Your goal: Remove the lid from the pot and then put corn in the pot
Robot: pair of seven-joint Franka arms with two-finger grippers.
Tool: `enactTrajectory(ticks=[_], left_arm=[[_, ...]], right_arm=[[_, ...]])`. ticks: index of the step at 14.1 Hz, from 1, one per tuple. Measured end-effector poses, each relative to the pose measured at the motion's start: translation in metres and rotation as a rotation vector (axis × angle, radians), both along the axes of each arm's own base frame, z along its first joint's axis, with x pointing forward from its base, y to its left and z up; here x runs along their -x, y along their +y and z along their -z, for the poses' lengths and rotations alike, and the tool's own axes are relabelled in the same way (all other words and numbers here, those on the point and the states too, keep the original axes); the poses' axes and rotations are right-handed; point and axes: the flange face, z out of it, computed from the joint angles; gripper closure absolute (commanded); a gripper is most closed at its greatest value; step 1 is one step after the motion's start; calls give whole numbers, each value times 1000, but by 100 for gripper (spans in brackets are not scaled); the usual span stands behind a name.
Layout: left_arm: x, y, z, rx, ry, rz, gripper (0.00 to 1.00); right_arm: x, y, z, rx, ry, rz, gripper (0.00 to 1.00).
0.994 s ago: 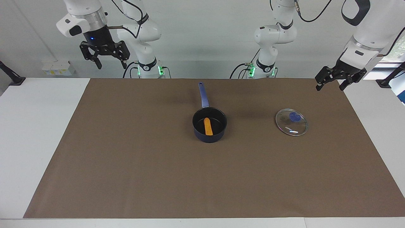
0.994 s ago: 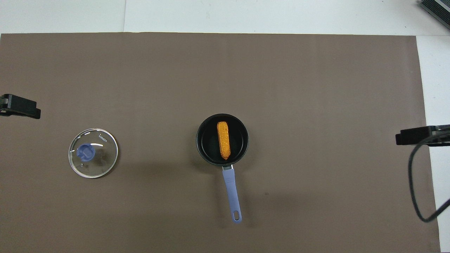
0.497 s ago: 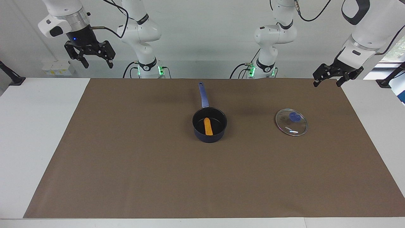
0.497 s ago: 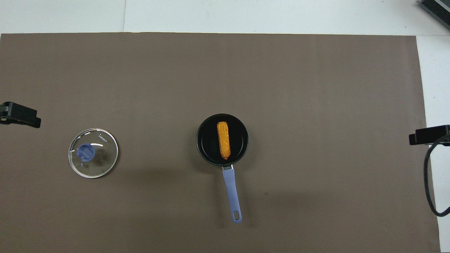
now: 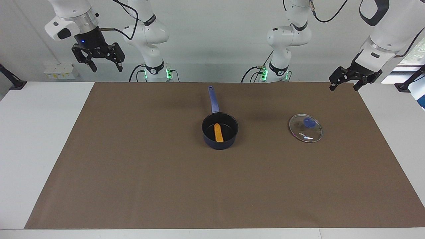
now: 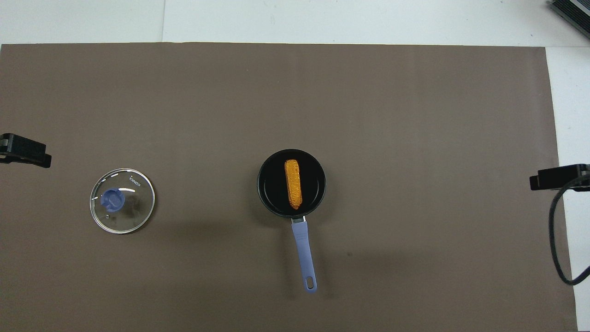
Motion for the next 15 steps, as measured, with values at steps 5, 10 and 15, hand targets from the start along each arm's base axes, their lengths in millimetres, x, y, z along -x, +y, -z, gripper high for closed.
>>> enactTrajectory(ticks=[5, 10, 15], left_arm=[[0, -3, 0, 0, 0, 5, 0], [0, -3, 0, 0, -1, 5, 0], [1, -4, -4, 0, -14, 9, 0]], right_arm=[[-1, 1, 0, 1, -2, -1, 0], [-2, 13, -1, 21, -8, -11, 0], [-3, 15, 0, 28, -4, -17, 0]])
